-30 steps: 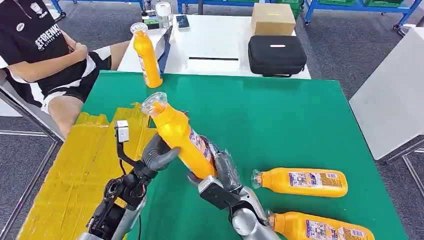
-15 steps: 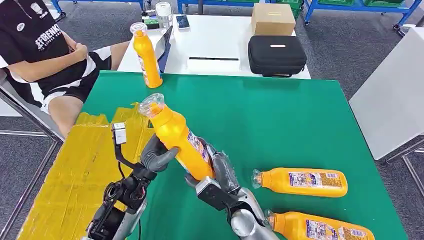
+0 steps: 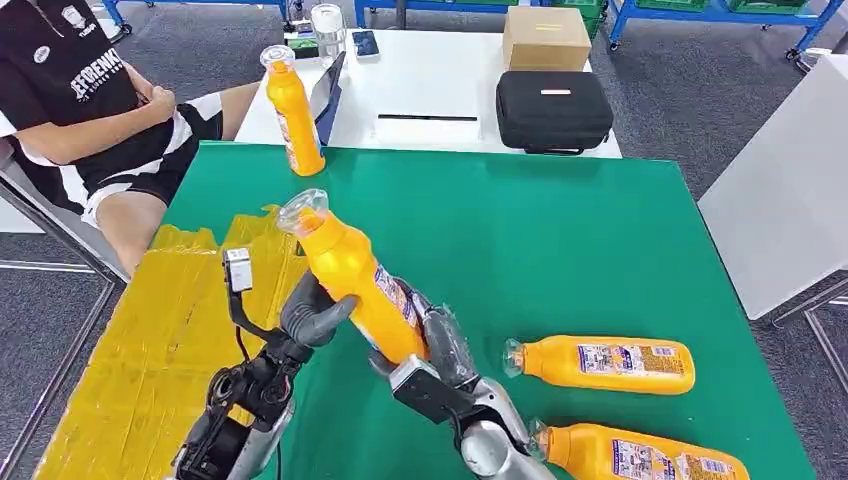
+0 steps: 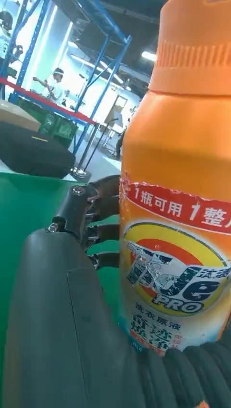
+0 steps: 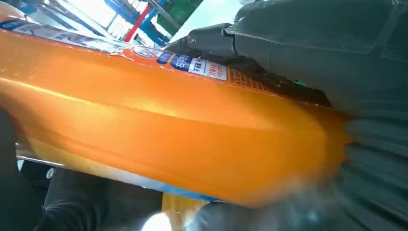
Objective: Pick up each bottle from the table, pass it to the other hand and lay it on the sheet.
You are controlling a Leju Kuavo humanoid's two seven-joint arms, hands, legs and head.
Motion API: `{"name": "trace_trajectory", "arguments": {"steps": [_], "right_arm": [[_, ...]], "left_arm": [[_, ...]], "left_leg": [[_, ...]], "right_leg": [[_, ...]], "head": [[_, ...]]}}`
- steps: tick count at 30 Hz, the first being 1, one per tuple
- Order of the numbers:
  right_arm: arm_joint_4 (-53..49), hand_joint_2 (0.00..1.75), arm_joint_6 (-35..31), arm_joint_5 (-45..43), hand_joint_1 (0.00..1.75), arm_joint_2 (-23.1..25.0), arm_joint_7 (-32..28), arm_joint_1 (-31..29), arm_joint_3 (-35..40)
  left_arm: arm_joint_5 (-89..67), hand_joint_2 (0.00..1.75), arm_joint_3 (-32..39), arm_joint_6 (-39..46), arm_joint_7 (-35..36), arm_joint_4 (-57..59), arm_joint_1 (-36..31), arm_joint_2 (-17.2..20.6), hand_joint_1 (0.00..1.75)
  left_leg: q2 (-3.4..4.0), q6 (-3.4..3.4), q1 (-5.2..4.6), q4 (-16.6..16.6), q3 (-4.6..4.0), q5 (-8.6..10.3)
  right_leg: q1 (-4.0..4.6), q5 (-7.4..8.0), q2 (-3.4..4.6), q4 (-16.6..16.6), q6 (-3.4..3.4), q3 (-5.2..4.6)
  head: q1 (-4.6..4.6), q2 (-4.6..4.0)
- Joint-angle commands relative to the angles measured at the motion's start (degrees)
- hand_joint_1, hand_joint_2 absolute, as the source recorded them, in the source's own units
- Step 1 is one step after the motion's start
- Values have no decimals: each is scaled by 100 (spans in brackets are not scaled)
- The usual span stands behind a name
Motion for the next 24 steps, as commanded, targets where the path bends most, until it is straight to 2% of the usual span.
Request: {"name": "trace_trajectory", "arguments": {"steps": [1, 12, 14, 15, 18, 19, 22, 23, 24], "right_arm": [[-55, 175, -79, 19, 0, -170, -73, 12, 75], [-989, 175, -442, 33, 0, -401, -229, 255, -283], [-1175, 175, -557, 89, 0, -429, -287, 335, -338], [-1370, 175, -677, 125, 0, -464, -320, 406, -394], [-1485, 175, -678, 130, 0, -503, -321, 438, -405], [-1600, 175, -832, 195, 0, -523, -324, 479, -454], [-1855, 175, -1093, 226, 0, -613, -310, 580, -560], [-1968, 175, -1165, 234, 0, -664, -306, 662, -619], [-2027, 175, -1246, 235, 0, -673, -301, 737, -699]], "left_arm": [[45, 175, 151, 186, -41, 141, -185, 51, 175], [242, 175, 584, 436, -169, 154, -172, 92, 175], [38, 175, 680, 689, -362, 173, -159, 81, 175], [-647, 175, 798, 1492, -779, 173, -211, 86, 175], [-627, 175, 871, 1467, -774, 183, -261, 126, 175], [-1452, 175, 1061, 2638, -1264, 140, -317, 87, 175], [-2985, 175, 1368, 4171, -1926, -235, -289, 148, 175], [-4319, 175, 1274, 4973, -2054, -359, -258, 283, 175], [-5918, 175, 1170, 5819, -1878, -237, -287, 441, 175]], "left_leg": [[-5, -14, 5, -3, 21, -9], [-2, -15, 3, -1, 22, -12], [-3, -10, 2, -2, 13, -6], [-5, -14, 3, -1, 23, -12], [-6, -14, 5, 1, 18, -11], [0, -12, 3, -2, 13, -6], [-8, -11, 4, 3, 6, -6], [-6, -16, 5, 5, 14, -11], [1, -14, 8, 5, 12, -12]], "right_leg": [[5, -11, -13, -3, -2, 23], [3, -13, -11, 0, -2, 23], [2, -7, -10, -2, -1, 14], [3, -14, -14, 0, -2, 24], [5, -12, -14, 0, -2, 21], [3, -7, -7, -1, -2, 13], [4, -8, -15, 1, -2, 9], [5, -13, -15, 5, -3, 16], [7, -10, -8, 2, -3, 14]], "head": [[0, 0], [2, 0], [0, 0], [0, 0], [2, 0], [0, 0], [2, 0], [2, 0], [0, 0]]}}
